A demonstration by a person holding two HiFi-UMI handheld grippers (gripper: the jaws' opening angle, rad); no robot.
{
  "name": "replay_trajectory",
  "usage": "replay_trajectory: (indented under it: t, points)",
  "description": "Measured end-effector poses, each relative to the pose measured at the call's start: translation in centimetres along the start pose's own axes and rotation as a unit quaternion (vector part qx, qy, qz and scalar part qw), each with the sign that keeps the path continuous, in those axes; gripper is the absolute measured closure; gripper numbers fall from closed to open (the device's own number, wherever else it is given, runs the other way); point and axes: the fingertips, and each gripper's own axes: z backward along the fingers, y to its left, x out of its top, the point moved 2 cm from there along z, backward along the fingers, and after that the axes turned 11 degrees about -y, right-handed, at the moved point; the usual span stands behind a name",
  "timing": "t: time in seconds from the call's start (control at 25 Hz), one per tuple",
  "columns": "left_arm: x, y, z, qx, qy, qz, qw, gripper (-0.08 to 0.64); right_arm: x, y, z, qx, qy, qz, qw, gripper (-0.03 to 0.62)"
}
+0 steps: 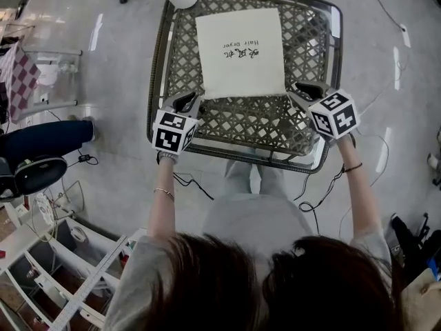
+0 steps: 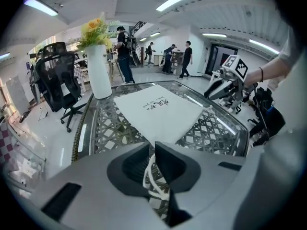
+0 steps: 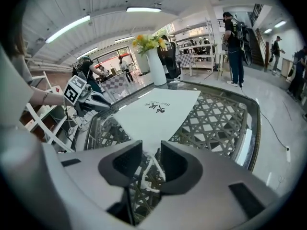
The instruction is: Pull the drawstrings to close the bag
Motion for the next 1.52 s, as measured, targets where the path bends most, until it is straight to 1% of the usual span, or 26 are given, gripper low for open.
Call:
replay_trajectory:
  t: [0.04, 0.12, 0.16, 0.32, 0.52, 0.6, 0.8, 0.92, 1.0, 1.12, 1.28, 1.52]
  points:
    - [-0.2, 0.0, -0.2, -0.007, 0.006, -0.006, 0.9999, 0.526, -0.2, 0.1, -0.2, 0.003, 0.004, -0.004, 1.000, 0.454]
    - [-0.7, -0.1, -0.6, -0.021, 0.019, -0.018, 0.9994, 0.463, -0.7, 0.1, -0.5, 0.006, 0.015, 0.001, 1.000, 0.442]
    - [-1.0, -0.2, -0.8, -0.029, 0.026, -0.026, 0.9989, 0.454, -1.0, 0.1, -0.7, 0.007, 0.023, 0.007, 1.000, 0.440]
    - [-2.3, -0.4, -1.4, -0.055, 0.056, -0.061, 0.9950, 0.437, -2.3, 0.0, -1.4, 0.014, 0.054, 0.025, 0.998, 0.423]
    - [-3.4, -0.4, -2.1, -0.073, 0.075, -0.076, 0.9916, 0.419, -3.5, -0.1, -2.1, 0.021, 0.087, 0.045, 0.995, 0.411]
    - [-3.8, -0.5, -2.5, -0.080, 0.085, -0.088, 0.9892, 0.410, -3.9, -0.2, -2.4, 0.023, 0.096, 0.051, 0.994, 0.408]
    - [-4.4, -0.2, -3.3, -0.085, 0.091, -0.111, 0.9860, 0.411, -4.3, -0.2, -2.8, 0.026, 0.107, 0.054, 0.992, 0.405]
    - [-4.5, -0.2, -3.4, -0.094, 0.104, -0.125, 0.9822, 0.413, -4.5, -0.3, -2.9, 0.028, 0.115, 0.056, 0.991, 0.405]
    - [-4.4, -0.2, -3.4, -0.098, 0.105, -0.134, 0.9805, 0.418, -4.6, -0.3, -2.9, 0.030, 0.120, 0.057, 0.991, 0.407]
    - [-4.4, -0.1, -3.4, -0.101, 0.106, -0.140, 0.9793, 0.447, -4.8, -0.2, -2.9, 0.032, 0.130, 0.060, 0.989, 0.407]
    - [-4.5, -0.2, -3.4, -0.108, 0.115, -0.154, 0.9754, 0.474, -5.1, -0.1, -3.1, 0.033, 0.142, 0.062, 0.987, 0.408]
    - [-4.6, -0.3, -3.5, -0.114, 0.117, -0.151, 0.9749, 0.483, -5.4, -0.3, -3.2, 0.031, 0.159, 0.071, 0.984, 0.437]
